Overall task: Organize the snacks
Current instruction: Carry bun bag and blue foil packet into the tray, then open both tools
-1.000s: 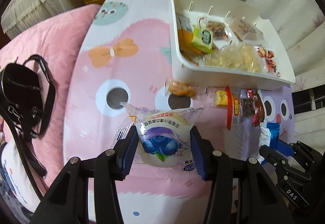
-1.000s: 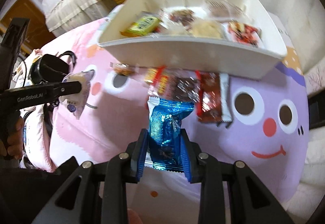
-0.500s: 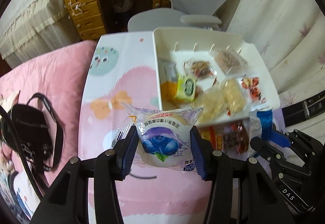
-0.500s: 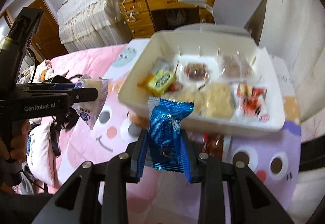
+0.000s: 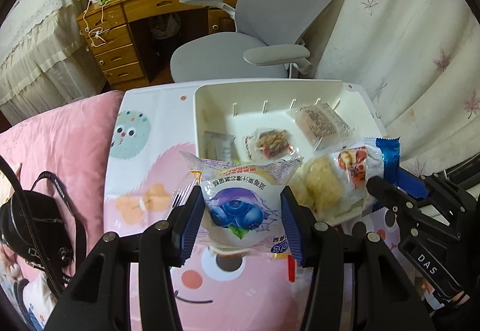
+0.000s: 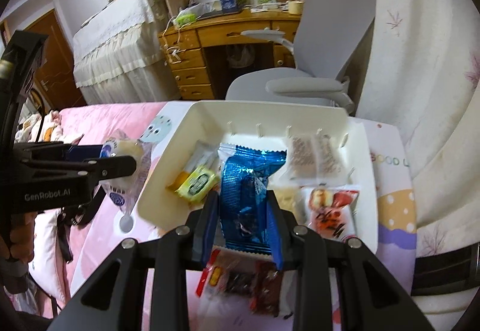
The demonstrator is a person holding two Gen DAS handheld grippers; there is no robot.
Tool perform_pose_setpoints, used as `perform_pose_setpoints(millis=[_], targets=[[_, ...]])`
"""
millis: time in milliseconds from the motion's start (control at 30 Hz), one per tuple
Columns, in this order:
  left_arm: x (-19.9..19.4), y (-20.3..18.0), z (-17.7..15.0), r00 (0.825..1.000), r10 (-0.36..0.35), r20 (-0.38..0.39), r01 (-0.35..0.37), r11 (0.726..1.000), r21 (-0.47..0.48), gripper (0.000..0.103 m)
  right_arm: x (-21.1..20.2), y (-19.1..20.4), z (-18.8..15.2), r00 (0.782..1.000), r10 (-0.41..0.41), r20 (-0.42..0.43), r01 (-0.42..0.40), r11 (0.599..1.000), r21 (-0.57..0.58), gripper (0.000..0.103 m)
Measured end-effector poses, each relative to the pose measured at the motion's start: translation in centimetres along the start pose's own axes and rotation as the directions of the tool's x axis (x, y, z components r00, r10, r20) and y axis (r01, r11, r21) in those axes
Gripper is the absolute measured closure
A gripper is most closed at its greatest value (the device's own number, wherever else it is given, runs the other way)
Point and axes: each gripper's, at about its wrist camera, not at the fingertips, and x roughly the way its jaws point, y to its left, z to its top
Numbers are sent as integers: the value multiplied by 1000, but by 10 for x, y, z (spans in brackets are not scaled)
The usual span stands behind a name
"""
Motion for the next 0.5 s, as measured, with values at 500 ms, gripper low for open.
perform_pose_setpoints(millis=[500], targets=[[36, -25, 20, 998, -41, -53, 42, 999, 25, 38, 33, -41, -1, 995, -60, -83, 69, 992, 110, 66]])
